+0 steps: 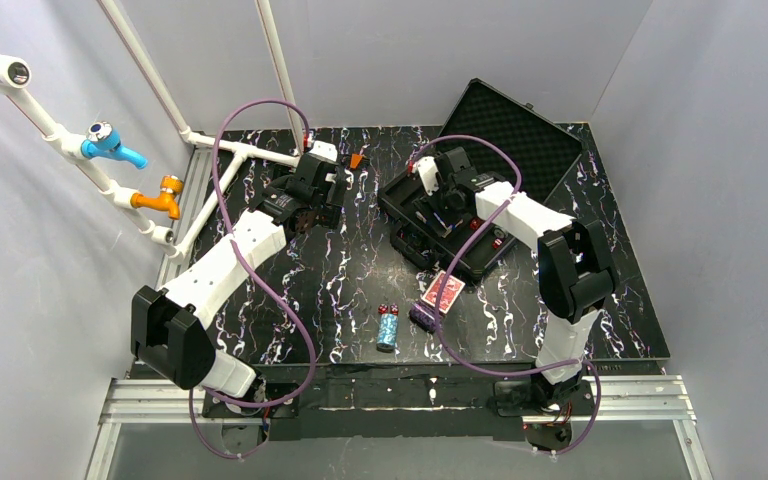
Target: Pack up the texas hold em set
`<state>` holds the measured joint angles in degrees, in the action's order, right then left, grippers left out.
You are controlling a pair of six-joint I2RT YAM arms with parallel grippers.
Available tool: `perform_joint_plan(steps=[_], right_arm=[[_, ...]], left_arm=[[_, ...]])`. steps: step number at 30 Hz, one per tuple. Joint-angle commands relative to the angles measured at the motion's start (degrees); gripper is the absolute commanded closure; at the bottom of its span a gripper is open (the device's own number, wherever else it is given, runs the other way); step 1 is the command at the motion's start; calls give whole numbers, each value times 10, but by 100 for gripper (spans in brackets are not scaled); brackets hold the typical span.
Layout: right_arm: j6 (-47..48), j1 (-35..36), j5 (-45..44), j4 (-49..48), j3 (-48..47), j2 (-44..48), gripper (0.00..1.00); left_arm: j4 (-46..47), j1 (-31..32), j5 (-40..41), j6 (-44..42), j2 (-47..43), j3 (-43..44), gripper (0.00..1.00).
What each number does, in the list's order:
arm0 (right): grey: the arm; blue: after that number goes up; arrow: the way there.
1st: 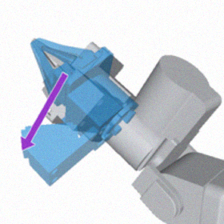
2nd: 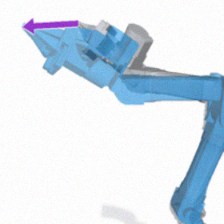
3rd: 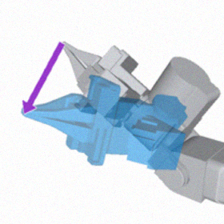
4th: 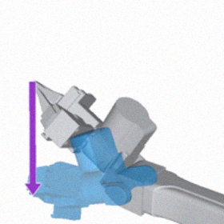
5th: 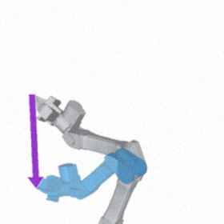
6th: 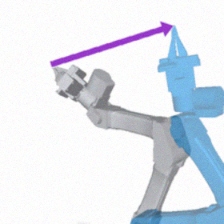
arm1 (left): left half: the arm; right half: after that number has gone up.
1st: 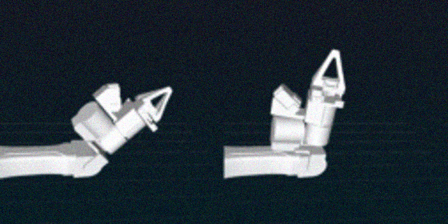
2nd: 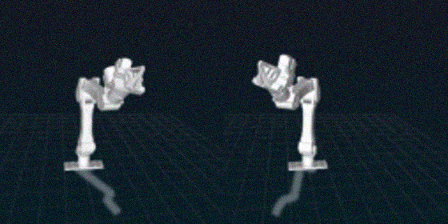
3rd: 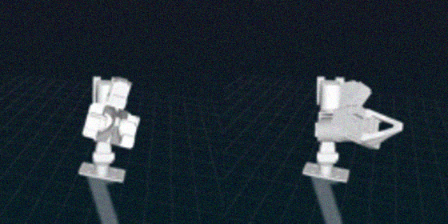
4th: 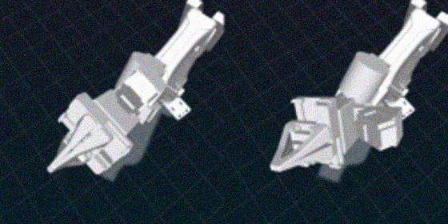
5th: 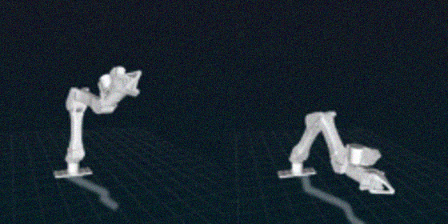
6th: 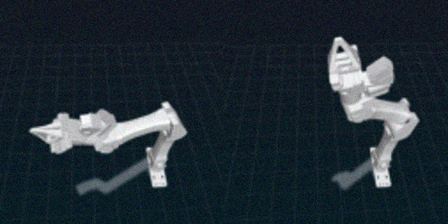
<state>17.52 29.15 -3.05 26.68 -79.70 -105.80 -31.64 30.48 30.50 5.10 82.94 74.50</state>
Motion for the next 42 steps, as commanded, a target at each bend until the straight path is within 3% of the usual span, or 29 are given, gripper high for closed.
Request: perform_joint_plan(steps=[1, 7, 11, 16, 25, 35, 38, 41, 42], right_arm=[[-14, 1, 45, 1, -18, 4, 69], [-12, 1, 39, -3, 0, 2, 68], [-14, 1, 42, -5, 13, 2, 61], [-20, 1, 6, 2, 4, -8, 27], [-34, 1, 14, 13, -32, 17, 2], [-126, 1, 35, -27, -23, 82, 3], [-197, 1, 1, -70, 9, 104, 16], [-252, 1, -14, -115, 52, 125, 44], [-266, 1, -21, -125, 64, 130, 48]], left_arm=[[-10, -2, -1, 0, -11, 9, 2], [-11, -2, -1, 0, -12, 9, 2], [-11, -2, 1, 0, -11, 8, 2], [-11, -2, 1, 0, -11, 8, 2], [-11, -2, 2, 0, -8, 8, 2], [-11, -2, 3, -1, -8, 8, 2], [-11, -2, 3, -1, -10, 8, 2], [-11, -2, 4, -1, -11, 7, 2], [-11, -2, 4, -1, -11, 6, 2]])
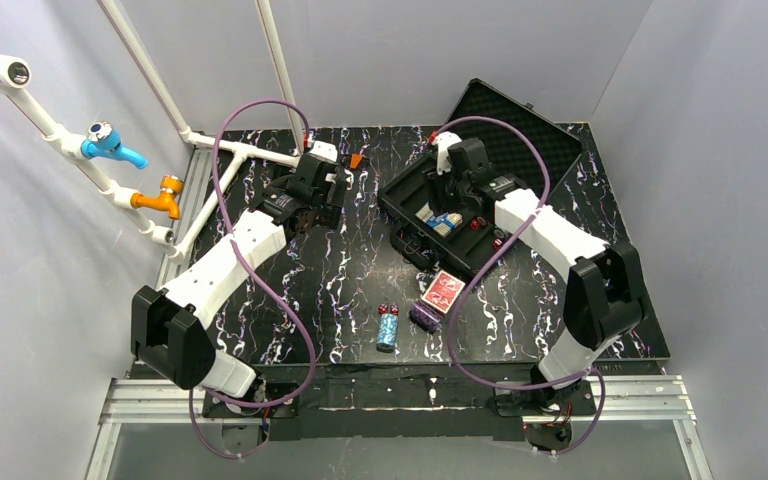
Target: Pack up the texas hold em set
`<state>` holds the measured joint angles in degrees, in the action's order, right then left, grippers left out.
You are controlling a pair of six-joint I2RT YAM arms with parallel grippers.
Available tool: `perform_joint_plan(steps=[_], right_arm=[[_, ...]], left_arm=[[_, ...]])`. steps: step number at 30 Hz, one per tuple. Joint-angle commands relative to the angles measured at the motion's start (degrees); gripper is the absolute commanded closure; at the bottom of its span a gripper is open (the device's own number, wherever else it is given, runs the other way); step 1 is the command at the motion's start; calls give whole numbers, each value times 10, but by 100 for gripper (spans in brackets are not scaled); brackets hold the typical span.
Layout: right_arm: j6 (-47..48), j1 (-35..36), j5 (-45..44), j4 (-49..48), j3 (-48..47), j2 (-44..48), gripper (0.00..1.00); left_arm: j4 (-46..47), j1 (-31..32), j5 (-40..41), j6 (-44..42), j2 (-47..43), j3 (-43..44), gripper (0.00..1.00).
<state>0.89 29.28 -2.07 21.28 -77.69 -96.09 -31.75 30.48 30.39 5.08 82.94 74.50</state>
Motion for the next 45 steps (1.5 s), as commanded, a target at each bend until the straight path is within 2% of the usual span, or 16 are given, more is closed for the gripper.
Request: perform_joint_plan(steps=[1, 5, 12, 28, 36, 45], right_arm=[[-110, 0, -38, -80, 54, 38, 54], [-136, -1, -66, -92, 72, 35, 68], [-166, -13, -105, -89, 66, 6, 77], [-172, -45, -79, -104, 53, -96, 81], [-191, -45, -92, -105, 100, -120, 81], [-219, -42, -94, -118, 188, -92, 83]], left_arm=[[-10, -2, 5, 0, -10, 6, 2], [-10, -2, 4, -1, -11, 5, 2], [-10, -3, 8, -2, -12, 5, 2], [-10, -2, 7, -3, -15, 7, 2], [-10, -2, 5, -3, -16, 8, 2], [-11, -3, 2, -2, -24, 7, 2]])
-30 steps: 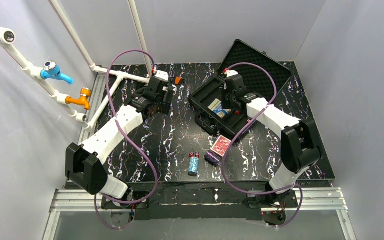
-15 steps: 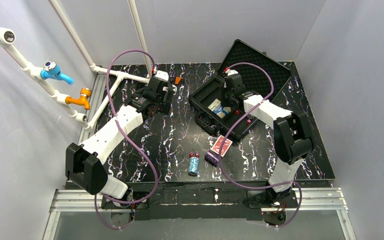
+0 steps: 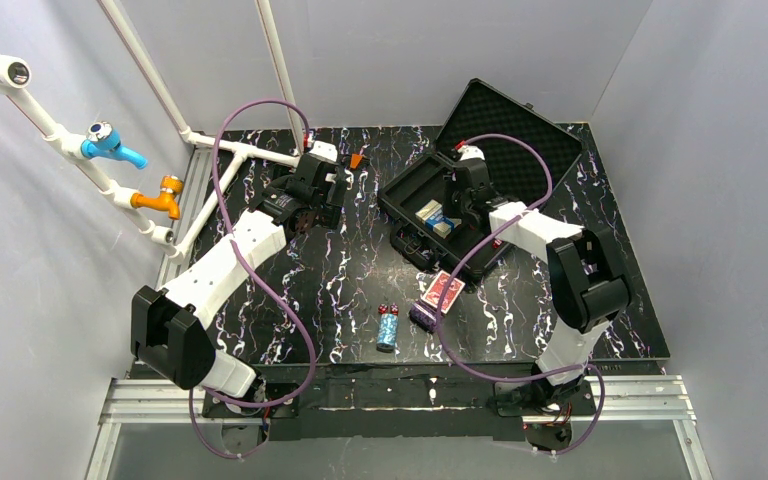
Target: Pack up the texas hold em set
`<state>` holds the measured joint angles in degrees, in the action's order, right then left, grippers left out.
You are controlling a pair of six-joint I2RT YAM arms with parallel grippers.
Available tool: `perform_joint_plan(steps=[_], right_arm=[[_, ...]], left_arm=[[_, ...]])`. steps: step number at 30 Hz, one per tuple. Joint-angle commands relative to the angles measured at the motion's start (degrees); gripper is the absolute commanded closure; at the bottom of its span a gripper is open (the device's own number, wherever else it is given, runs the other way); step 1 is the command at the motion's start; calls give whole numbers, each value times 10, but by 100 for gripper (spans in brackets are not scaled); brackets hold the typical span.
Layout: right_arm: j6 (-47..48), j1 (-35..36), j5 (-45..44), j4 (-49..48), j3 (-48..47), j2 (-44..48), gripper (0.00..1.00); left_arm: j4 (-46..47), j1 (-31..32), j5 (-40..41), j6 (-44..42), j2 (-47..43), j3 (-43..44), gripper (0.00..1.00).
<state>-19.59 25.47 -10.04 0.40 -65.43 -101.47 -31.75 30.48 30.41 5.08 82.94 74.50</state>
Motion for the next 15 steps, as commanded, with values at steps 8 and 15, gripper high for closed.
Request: perform_joint_plan(steps=[8, 15], right_arm=[[13, -3, -12, 108, 15, -9, 76], [30, 3, -5, 173, -84, 25, 68]], left_arm=[[-11, -2, 0, -1, -20, 6, 2], [-11, -2, 4, -1, -17, 4, 2]])
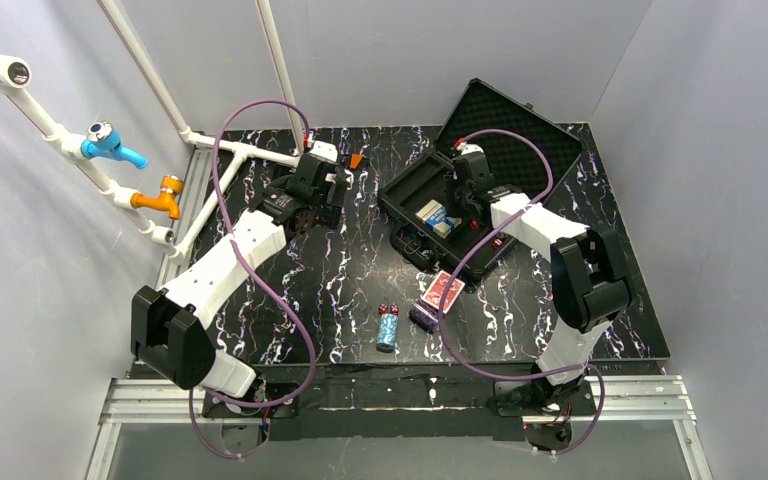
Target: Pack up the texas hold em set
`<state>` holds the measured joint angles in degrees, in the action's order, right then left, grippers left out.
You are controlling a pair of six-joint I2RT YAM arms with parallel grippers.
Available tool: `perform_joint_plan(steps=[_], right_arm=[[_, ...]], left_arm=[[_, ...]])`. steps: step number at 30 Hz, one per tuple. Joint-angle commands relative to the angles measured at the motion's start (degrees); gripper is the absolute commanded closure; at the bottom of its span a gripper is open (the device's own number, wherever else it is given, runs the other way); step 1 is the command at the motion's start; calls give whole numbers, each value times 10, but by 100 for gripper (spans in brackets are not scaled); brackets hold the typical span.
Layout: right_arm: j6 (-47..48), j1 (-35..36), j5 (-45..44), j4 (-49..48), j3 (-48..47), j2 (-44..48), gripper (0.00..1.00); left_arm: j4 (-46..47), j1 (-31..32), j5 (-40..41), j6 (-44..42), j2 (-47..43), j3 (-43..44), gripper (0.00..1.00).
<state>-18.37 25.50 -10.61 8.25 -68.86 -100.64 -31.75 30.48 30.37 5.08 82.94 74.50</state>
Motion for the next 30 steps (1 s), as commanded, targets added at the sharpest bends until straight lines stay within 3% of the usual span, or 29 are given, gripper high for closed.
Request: perform_joint_plan(steps=[1, 8, 17, 25, 30], right_arm=[[18, 5, 5, 100, -57, 22, 68], [19, 17, 17, 117, -69, 53, 67], [15, 26, 6, 139, -59, 10, 68], [-34, 27, -2, 102, 82, 19, 69], [-27, 27, -9, 102, 79, 3, 69]], left_arm=[[-11, -2, 5, -1, -17, 5, 2], [-11, -2, 5, -2, -17, 5, 2], [-11, -2, 7, -2, -22, 3, 2], [-11, -2, 9, -3, -28, 4, 2], [-11, -2, 6, -2, -29, 3, 2]])
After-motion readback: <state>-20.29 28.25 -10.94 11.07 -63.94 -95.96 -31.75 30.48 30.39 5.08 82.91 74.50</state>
